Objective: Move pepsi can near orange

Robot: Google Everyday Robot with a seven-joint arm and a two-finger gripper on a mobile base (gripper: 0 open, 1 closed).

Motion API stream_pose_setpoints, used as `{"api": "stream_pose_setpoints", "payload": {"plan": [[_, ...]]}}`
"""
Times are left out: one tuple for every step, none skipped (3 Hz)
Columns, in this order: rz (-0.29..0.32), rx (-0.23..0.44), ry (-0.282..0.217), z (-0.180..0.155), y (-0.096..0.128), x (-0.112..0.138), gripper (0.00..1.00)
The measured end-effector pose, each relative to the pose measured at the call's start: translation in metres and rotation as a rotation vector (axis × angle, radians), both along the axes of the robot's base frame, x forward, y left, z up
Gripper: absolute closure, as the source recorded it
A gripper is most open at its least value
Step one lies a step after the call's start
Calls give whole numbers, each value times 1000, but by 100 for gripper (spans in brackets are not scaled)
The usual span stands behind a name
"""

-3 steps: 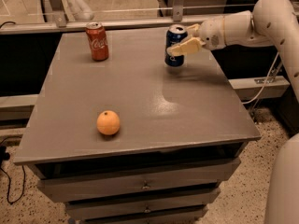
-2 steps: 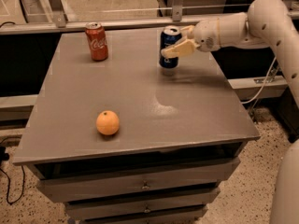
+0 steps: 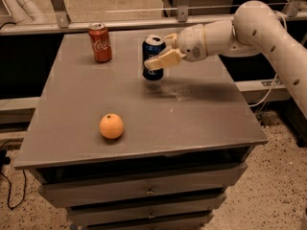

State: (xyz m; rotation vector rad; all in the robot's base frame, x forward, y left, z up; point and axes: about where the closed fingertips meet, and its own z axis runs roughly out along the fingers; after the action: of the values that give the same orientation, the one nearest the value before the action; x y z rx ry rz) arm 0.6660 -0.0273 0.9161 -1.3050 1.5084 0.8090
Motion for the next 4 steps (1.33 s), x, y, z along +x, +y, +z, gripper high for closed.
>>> {"api": "stream_pose_setpoints", "payload": {"plan": [[22, -6, 32, 5, 24, -32, 100], [29, -40, 65, 4, 36, -63, 100], [39, -52, 104, -6, 45, -85, 100], [48, -68, 137, -26, 53, -100, 81]]}}
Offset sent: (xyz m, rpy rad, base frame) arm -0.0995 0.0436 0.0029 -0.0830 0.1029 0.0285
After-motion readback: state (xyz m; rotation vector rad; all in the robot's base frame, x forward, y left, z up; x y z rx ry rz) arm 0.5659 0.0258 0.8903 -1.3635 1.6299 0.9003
